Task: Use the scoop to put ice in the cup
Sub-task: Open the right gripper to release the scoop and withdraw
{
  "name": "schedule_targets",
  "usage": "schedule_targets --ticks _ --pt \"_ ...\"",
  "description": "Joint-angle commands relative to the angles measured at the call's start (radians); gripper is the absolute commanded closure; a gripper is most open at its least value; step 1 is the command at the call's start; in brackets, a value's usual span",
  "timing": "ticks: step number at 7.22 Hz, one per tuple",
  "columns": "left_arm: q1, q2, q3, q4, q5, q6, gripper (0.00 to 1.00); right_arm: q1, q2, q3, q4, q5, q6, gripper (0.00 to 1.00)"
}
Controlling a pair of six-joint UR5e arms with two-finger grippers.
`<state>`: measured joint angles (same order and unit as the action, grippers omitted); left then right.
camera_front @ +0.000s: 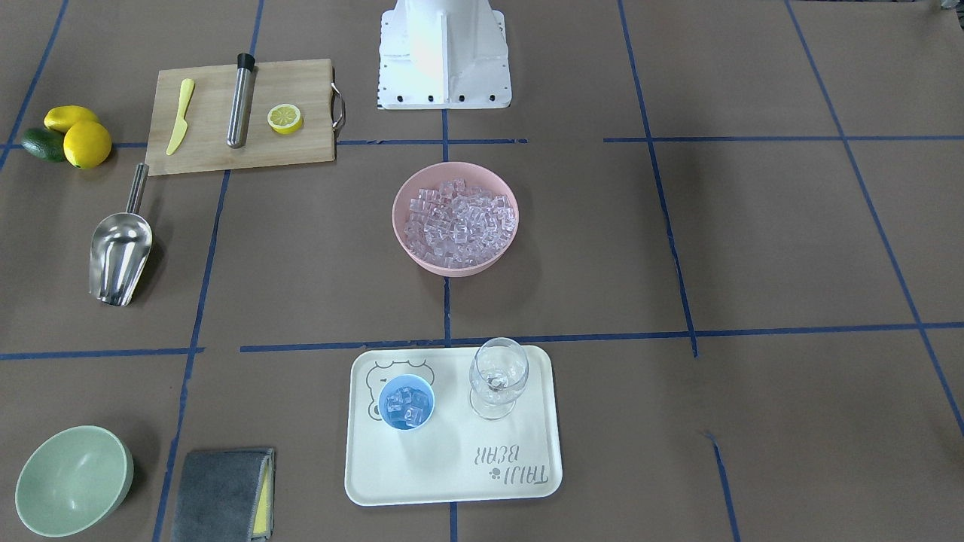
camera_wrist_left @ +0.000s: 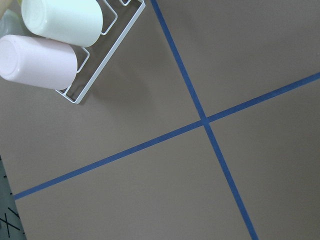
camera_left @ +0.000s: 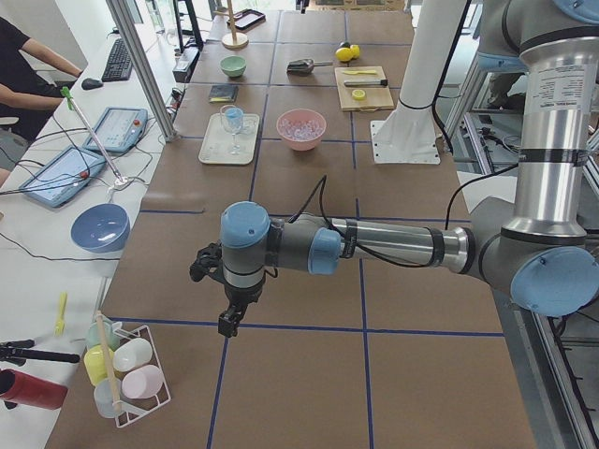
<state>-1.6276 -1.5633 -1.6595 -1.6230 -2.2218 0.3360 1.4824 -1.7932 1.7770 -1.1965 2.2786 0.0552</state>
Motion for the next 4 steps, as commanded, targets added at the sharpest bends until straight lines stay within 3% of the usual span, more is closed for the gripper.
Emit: schedule_targets --ticks 1,2,3,4 --pt "-0.001 0.009 0.02 0.005 0.001 0.0 0.0 0.056 0.087 0.066 -0.323 0.082 0.003 0.0" --pt "-0.001 0.023 0.035 0.003 -0.001 -0.005 0.0 0.082 0.128 0.1 -0.476 0.103 0.003 0.0" --pt "-0.001 0.02 0.055 0.005 -0.007 -0.012 0.0 0.084 0.139 0.116 -0.556 0.126 0.005 0.0" --pt "0.0 0.02 0.046 0.005 -0.009 -0.09 0.0 0.084 0.137 0.113 -0.554 0.145 0.005 0.0"
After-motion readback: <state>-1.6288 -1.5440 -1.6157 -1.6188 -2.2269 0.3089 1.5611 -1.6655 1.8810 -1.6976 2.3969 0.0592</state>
